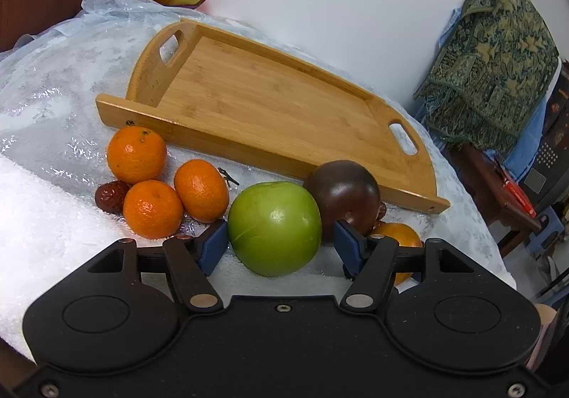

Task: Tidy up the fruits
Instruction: 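Grasp the green apple with the left tool while the right tool grasps the large orange, then carry the green apple with the left tool while the right tool carries the orange onto the tray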

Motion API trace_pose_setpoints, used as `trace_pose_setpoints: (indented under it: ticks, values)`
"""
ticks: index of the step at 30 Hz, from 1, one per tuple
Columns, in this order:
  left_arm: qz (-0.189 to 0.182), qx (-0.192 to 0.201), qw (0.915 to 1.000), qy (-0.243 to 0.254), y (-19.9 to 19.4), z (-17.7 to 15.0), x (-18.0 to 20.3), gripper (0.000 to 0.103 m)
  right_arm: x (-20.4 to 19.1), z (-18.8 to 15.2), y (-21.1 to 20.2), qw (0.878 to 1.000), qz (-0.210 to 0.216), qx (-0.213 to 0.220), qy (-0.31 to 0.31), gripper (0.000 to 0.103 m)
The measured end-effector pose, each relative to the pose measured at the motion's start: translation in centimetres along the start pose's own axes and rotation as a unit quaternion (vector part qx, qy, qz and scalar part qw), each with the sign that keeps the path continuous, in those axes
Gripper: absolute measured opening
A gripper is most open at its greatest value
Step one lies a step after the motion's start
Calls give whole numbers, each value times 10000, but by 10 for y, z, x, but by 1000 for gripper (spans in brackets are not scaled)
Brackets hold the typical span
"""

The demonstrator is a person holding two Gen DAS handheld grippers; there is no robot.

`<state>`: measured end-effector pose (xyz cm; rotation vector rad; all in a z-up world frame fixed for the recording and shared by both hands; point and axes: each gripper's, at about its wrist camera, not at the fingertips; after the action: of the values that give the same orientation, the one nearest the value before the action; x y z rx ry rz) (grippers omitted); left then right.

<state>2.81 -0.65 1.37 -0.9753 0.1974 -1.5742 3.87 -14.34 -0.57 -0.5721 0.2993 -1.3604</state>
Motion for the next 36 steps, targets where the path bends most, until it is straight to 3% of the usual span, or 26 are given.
trace_pose_setpoints:
  ticks: [6,7,11,22,30,36]
  values:
    - [28,113,9999,41,3,-3,2,61,-1,0,0,10000,13,9,14,69]
    - [78,134,9999,67,3,-3,2,56,-1,0,0,10000,19,8,21,68]
    - [134,209,9994,250,0,-7,5,55,-1,0,0,10000,3,14,30,56]
    - [374,811,9897,1116,-30,-20,25,54,2,-1,-10,9993,29,239,276,54]
    - [371,1109,9834,1390,-49,-1,24,54,12,8,-26,9969,66,588,517,53]
    - [344,1266,9821,1352,-48,35,19,54,28,36,-24,9950,24,842,543,53]
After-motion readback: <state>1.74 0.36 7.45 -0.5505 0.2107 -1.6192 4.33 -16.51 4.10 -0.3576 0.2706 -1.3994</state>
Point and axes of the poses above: each gripper's, at about its wrist camera, not at the fingertips, and y roughly the way its jaws point, x to its right, z to its top, and after that the axes turned 5 degrees about -y, right-handed
